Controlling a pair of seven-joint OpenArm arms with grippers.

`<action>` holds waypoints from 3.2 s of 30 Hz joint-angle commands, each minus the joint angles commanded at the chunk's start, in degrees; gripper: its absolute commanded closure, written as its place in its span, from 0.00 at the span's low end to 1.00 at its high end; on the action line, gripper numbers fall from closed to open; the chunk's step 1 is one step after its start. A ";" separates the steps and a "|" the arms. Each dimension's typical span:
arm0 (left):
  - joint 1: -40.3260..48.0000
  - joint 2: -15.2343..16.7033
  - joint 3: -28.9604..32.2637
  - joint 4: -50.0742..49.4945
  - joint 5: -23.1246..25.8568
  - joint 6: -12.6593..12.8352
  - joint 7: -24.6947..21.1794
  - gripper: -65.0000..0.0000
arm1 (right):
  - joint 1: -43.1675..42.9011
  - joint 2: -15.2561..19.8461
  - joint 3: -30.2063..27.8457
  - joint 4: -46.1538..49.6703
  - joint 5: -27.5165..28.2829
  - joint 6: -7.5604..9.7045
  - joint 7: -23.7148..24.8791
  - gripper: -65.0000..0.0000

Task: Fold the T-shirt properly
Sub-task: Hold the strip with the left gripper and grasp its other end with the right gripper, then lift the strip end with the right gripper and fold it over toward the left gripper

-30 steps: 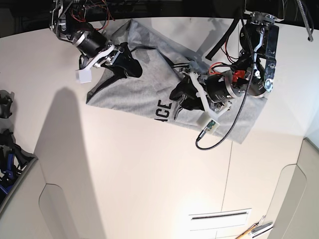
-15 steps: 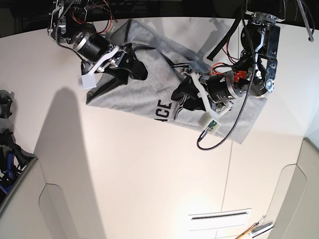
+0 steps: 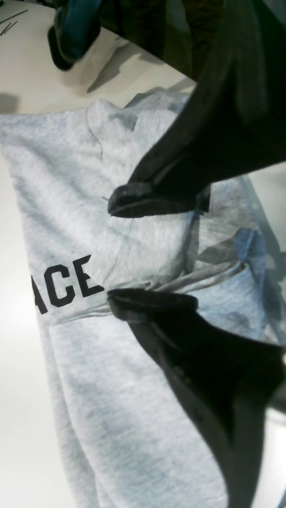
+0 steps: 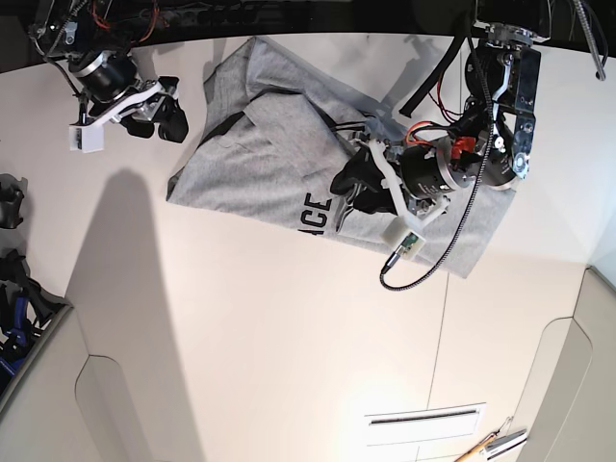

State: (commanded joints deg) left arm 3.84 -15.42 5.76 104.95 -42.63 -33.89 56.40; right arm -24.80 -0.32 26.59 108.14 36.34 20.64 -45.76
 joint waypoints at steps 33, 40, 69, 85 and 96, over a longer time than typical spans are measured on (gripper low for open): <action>0.15 0.02 0.00 0.00 -0.04 0.00 0.87 0.50 | 3.43 -7.48 -14.67 -7.89 -3.02 -2.89 3.15 0.41; 0.11 0.00 0.00 0.00 -1.33 0.02 0.79 0.50 | 6.99 -7.45 -14.67 -15.63 -5.97 -2.84 3.21 0.76; 9.49 -3.58 -13.55 0.00 -6.71 -0.24 2.56 0.50 | 12.00 24.52 5.42 -8.61 -1.81 7.30 -0.85 1.00; 14.14 7.45 4.13 -0.04 9.20 5.62 -8.26 0.50 | 28.74 28.04 -10.56 -8.37 1.22 9.14 -9.86 1.00; 11.56 10.54 5.16 -8.98 14.19 6.27 -10.16 0.50 | 29.03 11.50 -17.94 -7.23 -2.14 9.05 -12.37 1.00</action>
State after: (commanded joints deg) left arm 15.40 -4.89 10.92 95.96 -28.45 -27.62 46.24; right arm 4.23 11.18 8.64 100.90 34.20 29.69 -58.13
